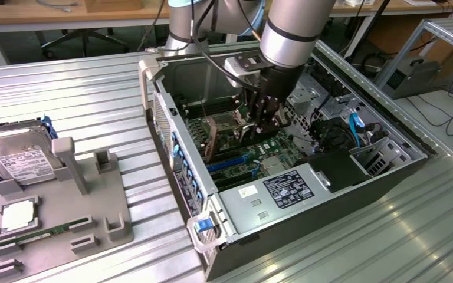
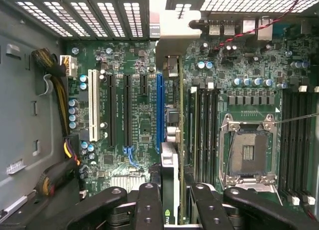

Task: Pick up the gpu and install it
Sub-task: 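Insert the gpu into the slot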

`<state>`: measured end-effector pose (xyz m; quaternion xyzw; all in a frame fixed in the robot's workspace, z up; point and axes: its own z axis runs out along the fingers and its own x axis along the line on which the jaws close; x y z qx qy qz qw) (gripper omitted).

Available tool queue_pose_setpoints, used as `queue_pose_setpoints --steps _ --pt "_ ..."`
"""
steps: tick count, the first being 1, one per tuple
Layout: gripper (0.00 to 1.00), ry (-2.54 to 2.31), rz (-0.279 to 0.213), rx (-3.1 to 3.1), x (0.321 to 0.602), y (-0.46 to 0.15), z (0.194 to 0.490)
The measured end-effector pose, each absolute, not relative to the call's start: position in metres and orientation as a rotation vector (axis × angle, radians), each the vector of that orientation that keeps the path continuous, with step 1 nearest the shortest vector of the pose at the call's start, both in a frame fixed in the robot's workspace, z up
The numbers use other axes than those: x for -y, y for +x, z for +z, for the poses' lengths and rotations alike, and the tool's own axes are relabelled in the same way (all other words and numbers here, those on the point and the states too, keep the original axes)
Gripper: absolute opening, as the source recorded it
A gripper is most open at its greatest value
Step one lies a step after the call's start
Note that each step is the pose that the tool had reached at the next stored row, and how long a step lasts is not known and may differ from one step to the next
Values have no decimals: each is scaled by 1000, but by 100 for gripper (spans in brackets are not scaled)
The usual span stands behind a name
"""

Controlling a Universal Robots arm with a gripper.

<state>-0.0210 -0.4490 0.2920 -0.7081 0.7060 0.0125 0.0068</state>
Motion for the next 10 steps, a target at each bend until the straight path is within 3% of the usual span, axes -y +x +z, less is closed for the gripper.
queue_pose_setpoints --steps 10 --pt "27 -2215 39 -2208 449 -30 282"
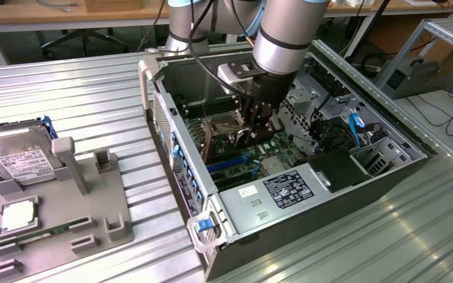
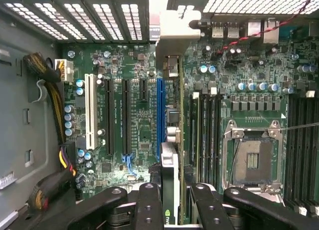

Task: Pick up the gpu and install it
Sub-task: 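Insert the gpu into the slot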

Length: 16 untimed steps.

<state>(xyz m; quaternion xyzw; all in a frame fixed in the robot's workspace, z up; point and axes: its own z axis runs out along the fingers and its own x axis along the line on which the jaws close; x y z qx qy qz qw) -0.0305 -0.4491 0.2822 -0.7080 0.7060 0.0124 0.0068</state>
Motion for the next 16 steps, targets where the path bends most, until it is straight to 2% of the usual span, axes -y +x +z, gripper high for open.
queue_pose_setpoints --steps 16 --pt "27 -2215 39 -2208 459 -43 282"
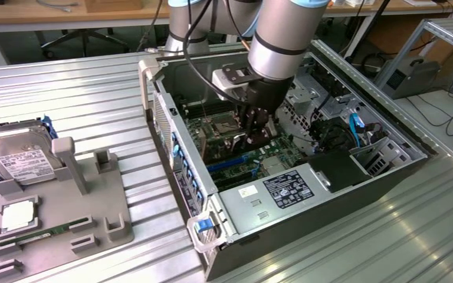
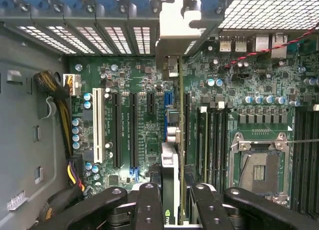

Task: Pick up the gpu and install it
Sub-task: 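Insert the gpu into the slot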

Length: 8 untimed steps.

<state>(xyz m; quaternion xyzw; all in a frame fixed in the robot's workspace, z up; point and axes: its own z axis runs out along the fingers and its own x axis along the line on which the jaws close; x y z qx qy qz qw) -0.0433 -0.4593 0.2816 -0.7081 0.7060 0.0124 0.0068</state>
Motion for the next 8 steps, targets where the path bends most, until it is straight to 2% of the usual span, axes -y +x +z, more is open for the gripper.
queue_pose_setpoints --steps 8 --pt "27 -2215 39 -2208 460 -53 281"
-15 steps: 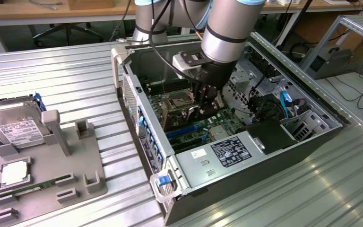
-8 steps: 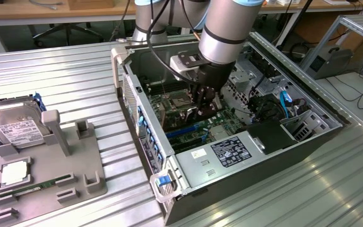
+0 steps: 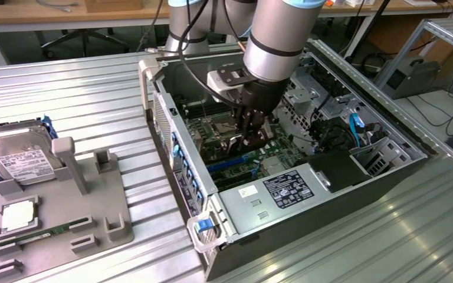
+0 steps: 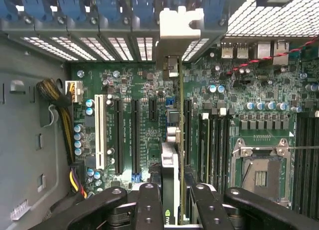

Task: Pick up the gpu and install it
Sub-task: 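Insert the gpu into the slot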

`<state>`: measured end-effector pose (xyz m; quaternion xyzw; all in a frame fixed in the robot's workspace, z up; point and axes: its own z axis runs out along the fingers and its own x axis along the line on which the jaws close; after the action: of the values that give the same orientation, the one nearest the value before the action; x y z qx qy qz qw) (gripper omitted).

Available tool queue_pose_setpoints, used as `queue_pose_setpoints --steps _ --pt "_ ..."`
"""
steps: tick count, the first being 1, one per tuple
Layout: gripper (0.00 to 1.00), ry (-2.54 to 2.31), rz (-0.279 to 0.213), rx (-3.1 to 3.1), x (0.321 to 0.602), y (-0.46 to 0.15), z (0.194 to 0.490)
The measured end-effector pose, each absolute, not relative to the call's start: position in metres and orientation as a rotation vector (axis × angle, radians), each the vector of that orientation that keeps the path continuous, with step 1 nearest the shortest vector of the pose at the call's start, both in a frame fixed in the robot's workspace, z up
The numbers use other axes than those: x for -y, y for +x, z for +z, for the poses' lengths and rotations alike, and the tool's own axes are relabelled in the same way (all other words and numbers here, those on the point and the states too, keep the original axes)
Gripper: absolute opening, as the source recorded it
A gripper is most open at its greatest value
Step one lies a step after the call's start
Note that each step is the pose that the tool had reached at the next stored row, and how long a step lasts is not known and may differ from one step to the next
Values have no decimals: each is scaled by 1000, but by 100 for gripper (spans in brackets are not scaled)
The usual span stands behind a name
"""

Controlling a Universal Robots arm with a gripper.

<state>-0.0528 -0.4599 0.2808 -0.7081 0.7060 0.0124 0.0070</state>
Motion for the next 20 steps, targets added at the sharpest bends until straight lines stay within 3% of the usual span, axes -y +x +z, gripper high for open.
queue_pose_setpoints --steps 20 --pt "27 -2214 37 -2208 458 -60 270"
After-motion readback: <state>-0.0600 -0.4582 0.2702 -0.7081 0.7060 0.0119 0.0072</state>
